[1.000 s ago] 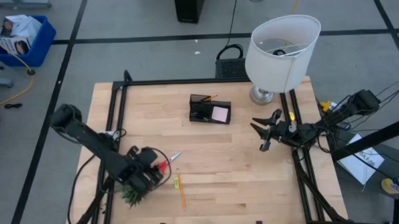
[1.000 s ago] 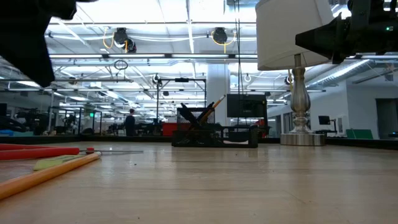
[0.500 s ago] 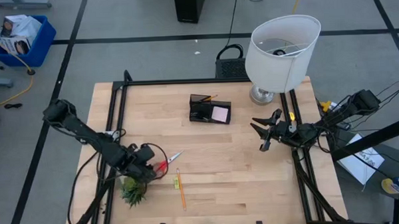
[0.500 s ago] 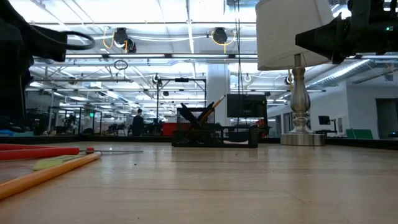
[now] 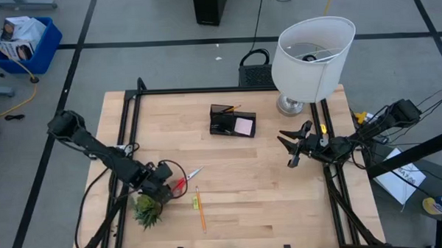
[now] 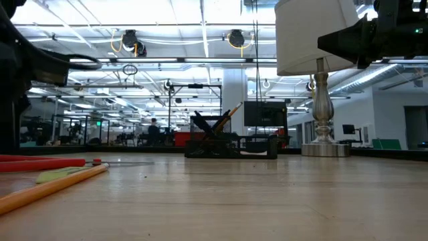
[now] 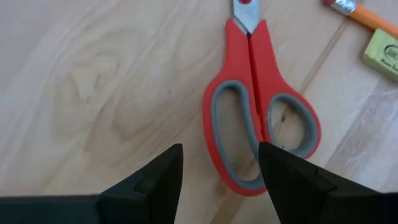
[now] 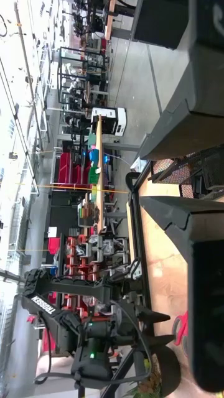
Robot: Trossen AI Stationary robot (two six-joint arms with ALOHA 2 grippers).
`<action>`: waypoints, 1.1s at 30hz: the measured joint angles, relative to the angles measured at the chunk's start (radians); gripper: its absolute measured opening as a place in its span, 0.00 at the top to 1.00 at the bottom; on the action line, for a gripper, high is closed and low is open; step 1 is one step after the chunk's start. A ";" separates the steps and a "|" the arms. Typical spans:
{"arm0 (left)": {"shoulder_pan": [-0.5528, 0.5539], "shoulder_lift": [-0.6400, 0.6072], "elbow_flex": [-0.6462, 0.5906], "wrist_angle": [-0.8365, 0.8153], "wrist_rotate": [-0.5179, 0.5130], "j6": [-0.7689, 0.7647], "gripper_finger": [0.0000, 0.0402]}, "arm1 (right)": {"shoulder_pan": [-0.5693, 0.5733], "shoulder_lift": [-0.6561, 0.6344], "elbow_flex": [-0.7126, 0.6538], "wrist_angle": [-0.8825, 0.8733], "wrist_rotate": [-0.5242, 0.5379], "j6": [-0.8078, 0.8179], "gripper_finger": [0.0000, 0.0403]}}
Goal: Pick and place office supplies into organizer
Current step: Put the red scissor into the desk organizer
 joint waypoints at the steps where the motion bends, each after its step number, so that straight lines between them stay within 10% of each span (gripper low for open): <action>1: 0.002 0.000 -0.010 0.015 0.000 0.000 0.47 | 0.000 0.000 0.000 0.000 0.000 0.000 0.75; 33: 0.021 -0.070 -0.039 0.031 0.006 -0.019 0.47 | 0.000 0.000 0.000 0.000 0.000 0.000 0.75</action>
